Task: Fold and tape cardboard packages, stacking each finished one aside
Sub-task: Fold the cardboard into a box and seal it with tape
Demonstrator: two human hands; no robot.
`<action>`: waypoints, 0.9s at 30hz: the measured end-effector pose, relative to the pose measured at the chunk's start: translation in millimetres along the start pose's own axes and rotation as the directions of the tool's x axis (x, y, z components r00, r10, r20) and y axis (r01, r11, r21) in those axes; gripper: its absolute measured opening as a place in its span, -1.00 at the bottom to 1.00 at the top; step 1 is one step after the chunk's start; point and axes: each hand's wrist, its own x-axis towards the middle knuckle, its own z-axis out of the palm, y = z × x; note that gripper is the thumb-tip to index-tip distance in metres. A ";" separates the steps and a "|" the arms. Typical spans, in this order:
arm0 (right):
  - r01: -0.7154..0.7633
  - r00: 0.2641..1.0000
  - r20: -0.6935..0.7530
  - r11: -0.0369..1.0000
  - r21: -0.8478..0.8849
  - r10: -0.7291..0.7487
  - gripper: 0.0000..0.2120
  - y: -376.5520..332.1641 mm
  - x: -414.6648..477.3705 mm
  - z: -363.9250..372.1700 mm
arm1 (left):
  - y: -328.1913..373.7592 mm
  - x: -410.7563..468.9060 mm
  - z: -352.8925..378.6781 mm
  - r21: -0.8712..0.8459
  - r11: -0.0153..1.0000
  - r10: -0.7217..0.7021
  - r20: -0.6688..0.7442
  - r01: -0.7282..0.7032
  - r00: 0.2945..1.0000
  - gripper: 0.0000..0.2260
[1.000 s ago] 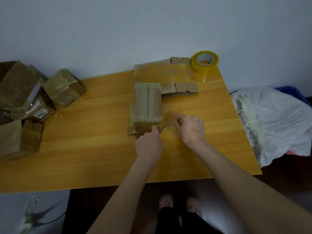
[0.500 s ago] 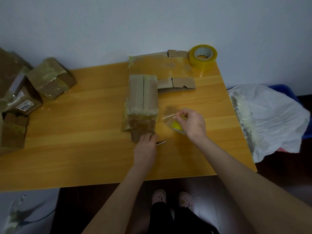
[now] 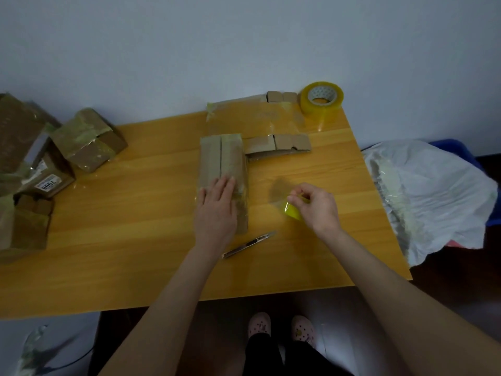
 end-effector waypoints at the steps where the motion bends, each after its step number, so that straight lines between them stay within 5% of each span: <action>1: 0.005 1.000 -0.001 1.000 0.028 -0.005 -0.90 -1.0 -2.0 0.2 | 7.6 -2.1 -2.6 -0.095 0.995 0.019 -0.118 -0.030 0.993 -0.63; 4: -0.004 1.000 -0.012 0.994 0.111 0.005 -0.95 -2.9 -6.3 0.0 | 34.3 -7.3 -10.1 -0.246 0.960 0.064 -0.285 -0.137 0.956 -0.79; 11: 0.036 0.999 -0.002 0.988 0.152 -0.036 -0.94 -5.0 -13.6 -6.1 | 67.8 -1.8 2.7 -0.273 0.958 -0.083 0.041 0.091 0.996 -0.68; 17: 0.099 0.995 0.008 0.979 0.180 -0.102 -0.93 3.9 -14.8 -13.0 | 70.0 5.2 8.3 -0.406 0.897 -0.165 0.056 0.174 0.985 -0.84; 24: 0.121 0.989 0.069 0.988 0.094 -0.127 -0.72 9.2 -20.4 -7.1 | 71.0 -1.5 15.9 -0.281 0.958 -0.068 -0.046 0.053 0.997 -0.84; 27: 0.083 0.991 0.104 0.997 -0.008 -0.081 -0.49 5.9 -20.2 -3.0 | 65.0 -9.5 14.9 -0.198 0.980 0.017 -0.091 -0.034 0.996 -0.73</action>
